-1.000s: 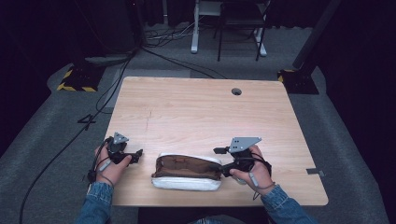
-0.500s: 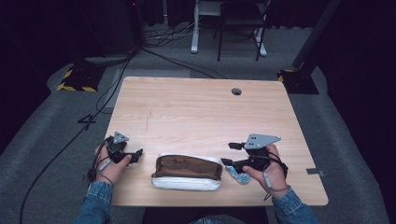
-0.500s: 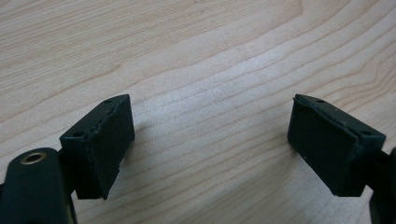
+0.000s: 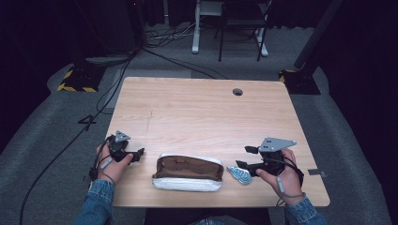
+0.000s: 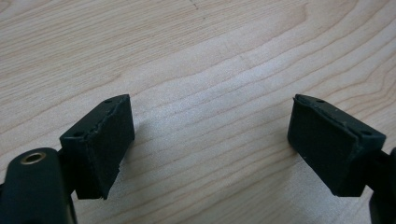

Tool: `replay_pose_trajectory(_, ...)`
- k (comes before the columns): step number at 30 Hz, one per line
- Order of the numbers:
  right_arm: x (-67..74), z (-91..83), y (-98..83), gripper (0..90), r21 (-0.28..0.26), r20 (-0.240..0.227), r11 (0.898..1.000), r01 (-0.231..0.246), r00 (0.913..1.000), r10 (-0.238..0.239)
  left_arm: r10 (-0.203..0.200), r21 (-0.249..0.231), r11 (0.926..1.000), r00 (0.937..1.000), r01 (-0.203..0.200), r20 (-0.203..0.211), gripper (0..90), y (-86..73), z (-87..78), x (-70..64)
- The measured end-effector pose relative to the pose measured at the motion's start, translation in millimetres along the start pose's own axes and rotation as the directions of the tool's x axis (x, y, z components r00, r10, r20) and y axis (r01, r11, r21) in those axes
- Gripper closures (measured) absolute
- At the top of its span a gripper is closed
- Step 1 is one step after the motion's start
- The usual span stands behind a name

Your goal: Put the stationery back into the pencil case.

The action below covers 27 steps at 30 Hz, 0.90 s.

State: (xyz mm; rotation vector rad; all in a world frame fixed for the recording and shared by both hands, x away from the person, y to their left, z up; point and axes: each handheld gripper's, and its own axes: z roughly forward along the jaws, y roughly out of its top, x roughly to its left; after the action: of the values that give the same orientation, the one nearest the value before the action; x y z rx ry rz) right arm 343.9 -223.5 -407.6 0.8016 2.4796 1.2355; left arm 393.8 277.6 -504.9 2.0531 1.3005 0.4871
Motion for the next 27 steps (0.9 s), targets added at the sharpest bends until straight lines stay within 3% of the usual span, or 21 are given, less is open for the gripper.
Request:
replay_pose_trajectory(8, -1.7, 1.3, -10.1, 30.2, 0.077, 0.034, 0.997, -0.012, 0.9994, 0.009, -0.002, -0.001, 1.0000, 1.0000, 0.002, 0.002, 15.0, 0.3, 0.5, 0.4)
replay_pose_trajectory(12, -3.7, 5.5, -14.1, 26.6, 0.140, 0.046, 0.990, -0.025, 0.9988, 0.019, 0.002, 0.000, 1.0000, 1.0000, -0.002, -0.004, 15.0, 1.0, 0.7, 1.3)
replay_pose_trajectory(15, -3.4, 7.1, -15.5, 26.2, 0.157, 0.046, 0.987, -0.026, 0.9988, 0.019, -0.001, -0.001, 1.0000, 1.0000, 0.001, -0.003, 15.0, 1.1, 1.0, 1.2)
replay_pose_trajectory(19, -3.3, 14.2, -20.7, 20.9, 0.255, 0.061, 0.966, -0.027, 0.9981, 0.012, 0.004, 0.001, 1.0000, 1.0000, -0.004, 0.000, 15.0, 1.8, 1.6, 1.9)
replay_pose_trajectory(20, -3.3, 14.2, -20.7, 20.9, 0.255, 0.061, 0.966, -0.027, 0.9981, 0.012, 0.005, 0.001, 1.0000, 1.0000, -0.005, 0.000, 15.0, 1.9, 1.7, 2.0)
replay_pose_trajectory(24, -4.6, 24.0, -28.7, 19.1, 0.326, 0.067, 0.944, -0.039, 0.9976, 0.018, 0.005, 0.001, 1.0000, 1.0000, -0.005, 0.001, 15.0, 2.1, 1.8, 2.1)
replay_pose_trajectory(27, -4.3, 27.5, -30.5, 19.1, 0.345, 0.064, 0.938, -0.035, 0.9979, 0.014, 0.006, 0.003, 1.0000, 1.0000, -0.006, 0.003, 15.0, 2.2, 1.7, 2.3)
